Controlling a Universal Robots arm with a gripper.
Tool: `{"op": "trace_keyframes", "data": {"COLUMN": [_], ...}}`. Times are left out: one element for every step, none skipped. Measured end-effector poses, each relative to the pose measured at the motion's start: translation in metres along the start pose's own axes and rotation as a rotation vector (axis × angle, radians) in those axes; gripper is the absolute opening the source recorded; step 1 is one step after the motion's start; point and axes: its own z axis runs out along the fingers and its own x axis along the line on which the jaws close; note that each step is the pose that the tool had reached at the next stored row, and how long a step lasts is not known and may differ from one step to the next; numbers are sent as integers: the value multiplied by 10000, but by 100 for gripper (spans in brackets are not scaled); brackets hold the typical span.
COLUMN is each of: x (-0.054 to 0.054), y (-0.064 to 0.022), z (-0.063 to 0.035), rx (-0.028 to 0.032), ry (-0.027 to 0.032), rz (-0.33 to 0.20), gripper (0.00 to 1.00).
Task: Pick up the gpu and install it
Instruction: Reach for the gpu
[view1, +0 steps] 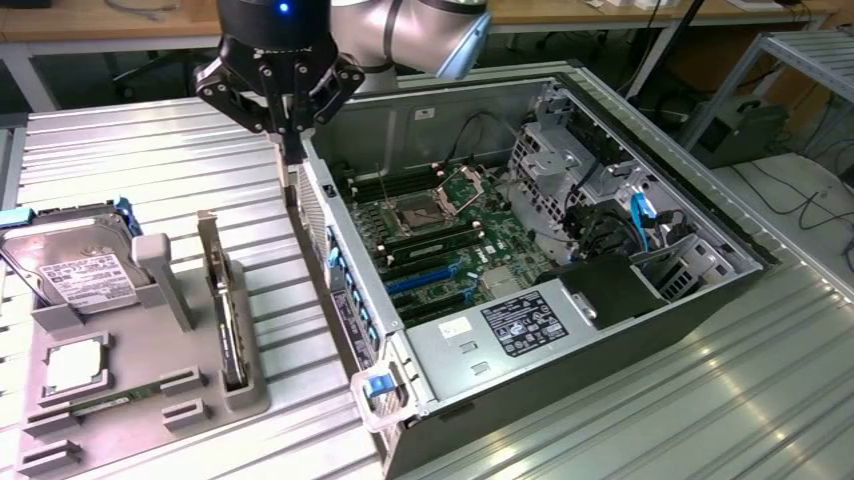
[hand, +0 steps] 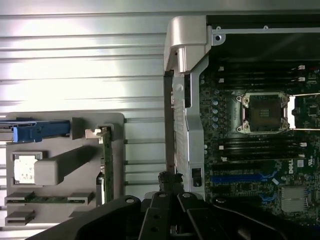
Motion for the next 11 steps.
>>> {"op": "trace_keyframes", "data": {"x": [13,37,59,74,90,104,118,133,148,162,176], "y": [0,-1,-2,-2,-3,-3,-3,-4,-4,-5,-5], "z": [0,0,-1,-1,-2,-2,-3,-3,-3,-3,-4], "rx": [-1,-1,-1,-1,-1,-1,-1,-1,-1,-1,-1], "ry": [0,0,2,1,2,2,3,3,3,3,4], "rz": [-6,-16,-26,-32,-38,-43,-49,-55,-61,-67,-73], "gripper": [11,11,11,11,11,11,11,11,11,11,11]}}
